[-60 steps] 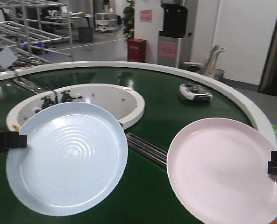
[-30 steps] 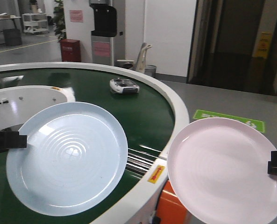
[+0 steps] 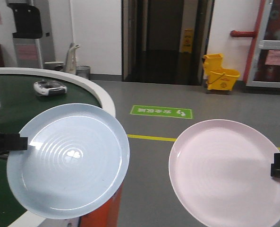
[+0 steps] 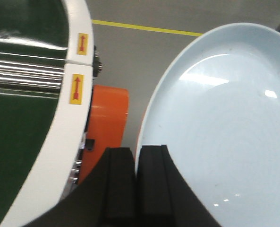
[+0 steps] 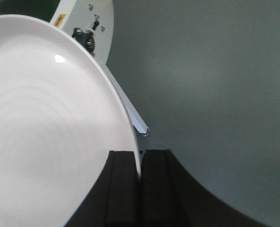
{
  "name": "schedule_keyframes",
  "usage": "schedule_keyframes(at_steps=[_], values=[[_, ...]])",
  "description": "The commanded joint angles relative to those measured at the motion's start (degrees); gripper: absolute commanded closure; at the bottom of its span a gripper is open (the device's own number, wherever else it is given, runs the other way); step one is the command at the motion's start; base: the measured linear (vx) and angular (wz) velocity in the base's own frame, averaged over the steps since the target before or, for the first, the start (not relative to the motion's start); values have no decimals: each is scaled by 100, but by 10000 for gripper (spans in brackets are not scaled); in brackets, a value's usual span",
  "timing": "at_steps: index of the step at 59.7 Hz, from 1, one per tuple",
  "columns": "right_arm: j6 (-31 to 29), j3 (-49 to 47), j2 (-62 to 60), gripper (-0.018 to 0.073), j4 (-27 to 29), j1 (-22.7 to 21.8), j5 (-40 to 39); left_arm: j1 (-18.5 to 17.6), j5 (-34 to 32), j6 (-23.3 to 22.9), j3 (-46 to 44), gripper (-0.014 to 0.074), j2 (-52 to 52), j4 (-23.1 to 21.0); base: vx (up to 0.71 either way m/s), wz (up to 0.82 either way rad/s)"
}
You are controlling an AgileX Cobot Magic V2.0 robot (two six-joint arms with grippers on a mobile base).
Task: Grab plate from conveyor and place on tray
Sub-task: 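Hold both plates raised while the base drives to the tray counter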
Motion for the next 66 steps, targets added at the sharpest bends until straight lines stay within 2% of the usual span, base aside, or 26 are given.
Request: schedule_keyframes(at_steps=[1,33,66], values=[[-41,-150,-102,572,155,0,-338,-26,-406,-49,-172,602,-112,-209,-11,-56],[-41,-150,-102,572,155,0,-286,-26,-401,-49,-172,602,-117,-209,-5,-61],[-41,-150,-102,572,155,0,-59,-26,-406,-49,-172,602,-111,-209,12,-52]])
